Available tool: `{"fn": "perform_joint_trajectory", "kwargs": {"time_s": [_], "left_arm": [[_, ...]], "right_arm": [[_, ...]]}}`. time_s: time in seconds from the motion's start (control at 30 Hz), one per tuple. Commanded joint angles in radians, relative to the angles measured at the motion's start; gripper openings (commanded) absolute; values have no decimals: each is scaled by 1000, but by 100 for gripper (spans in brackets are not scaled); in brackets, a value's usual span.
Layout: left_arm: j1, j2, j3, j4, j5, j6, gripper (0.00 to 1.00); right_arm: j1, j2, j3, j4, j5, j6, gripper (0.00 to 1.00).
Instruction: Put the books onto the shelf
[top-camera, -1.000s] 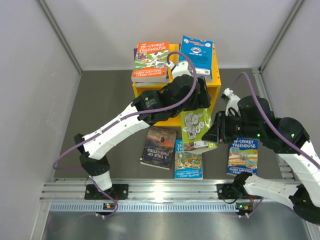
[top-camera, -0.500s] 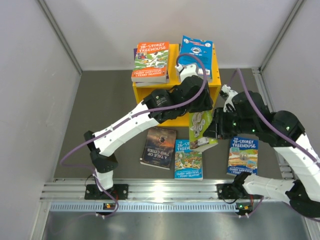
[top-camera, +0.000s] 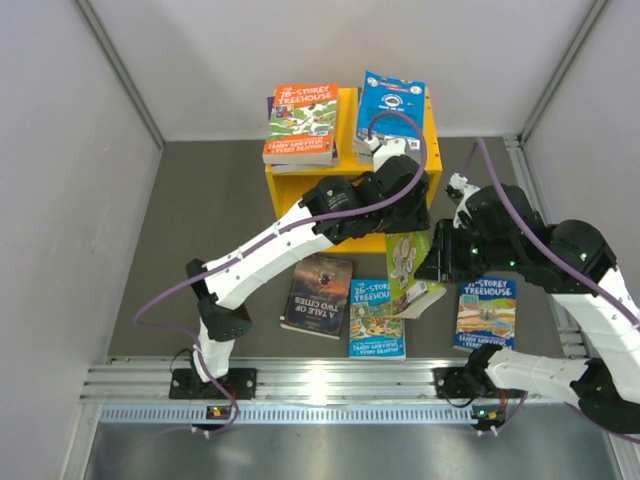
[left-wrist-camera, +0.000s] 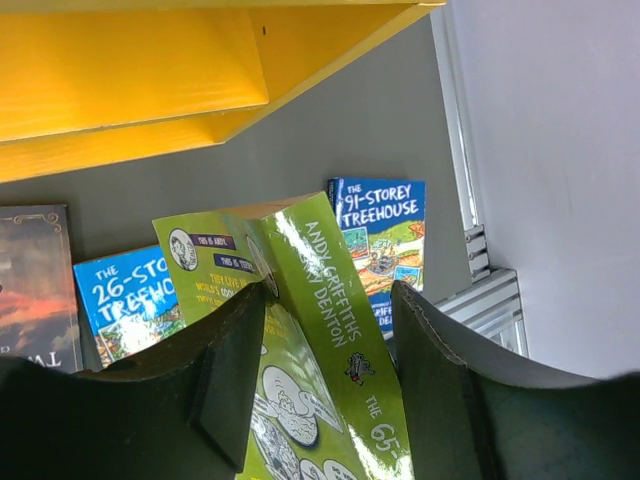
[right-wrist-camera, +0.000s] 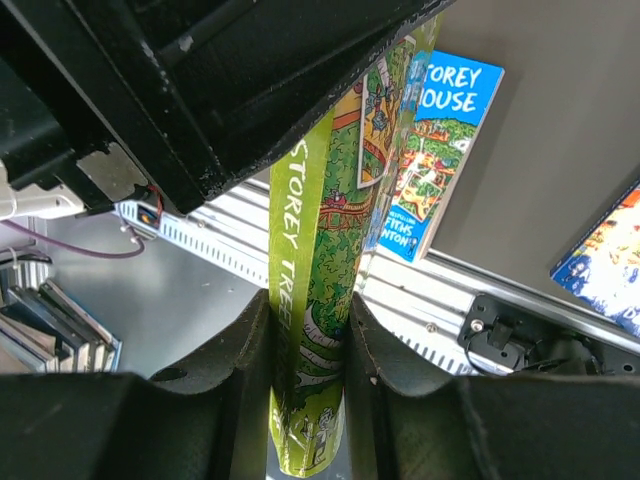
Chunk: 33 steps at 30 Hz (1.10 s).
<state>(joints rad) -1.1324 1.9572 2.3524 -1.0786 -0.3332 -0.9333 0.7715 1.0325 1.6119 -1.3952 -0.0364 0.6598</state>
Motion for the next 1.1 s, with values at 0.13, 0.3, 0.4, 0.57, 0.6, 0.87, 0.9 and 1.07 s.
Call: {"fn": "perform_joint_trajectory", "kwargs": {"time_s": [0.13, 0.3, 0.4, 0.57, 0.6, 0.87, 0.9, 1.07], "left_arm": [[-50, 22, -28, -192, 138, 42, 0], [-53, -27, -96, -139, 163, 44, 0], [-53, -63, -123, -110, 165, 44, 0], [-52, -112, -163, -78, 177, 37, 0], [-53, -119, -189, -61, 178, 36, 0], [-53, -213, -318, 3, 190, 30, 0], [-53, -222, -365, 17, 203, 42, 0], [-55, -299, -626, 212, 308, 129, 40]], "right_arm": [[8, -12, 134, 337, 43, -5, 0], [8, -43, 117, 393, 0, 6, 7], [8, -77, 94, 442, -10, 20, 24], [6, -120, 45, 522, -33, 44, 98], [8, -127, 40, 542, -34, 47, 100], [9, -141, 22, 547, -27, 58, 100], [9, -146, 13, 521, -17, 52, 100], [6, -131, -49, 222, 269, 131, 100]]}}
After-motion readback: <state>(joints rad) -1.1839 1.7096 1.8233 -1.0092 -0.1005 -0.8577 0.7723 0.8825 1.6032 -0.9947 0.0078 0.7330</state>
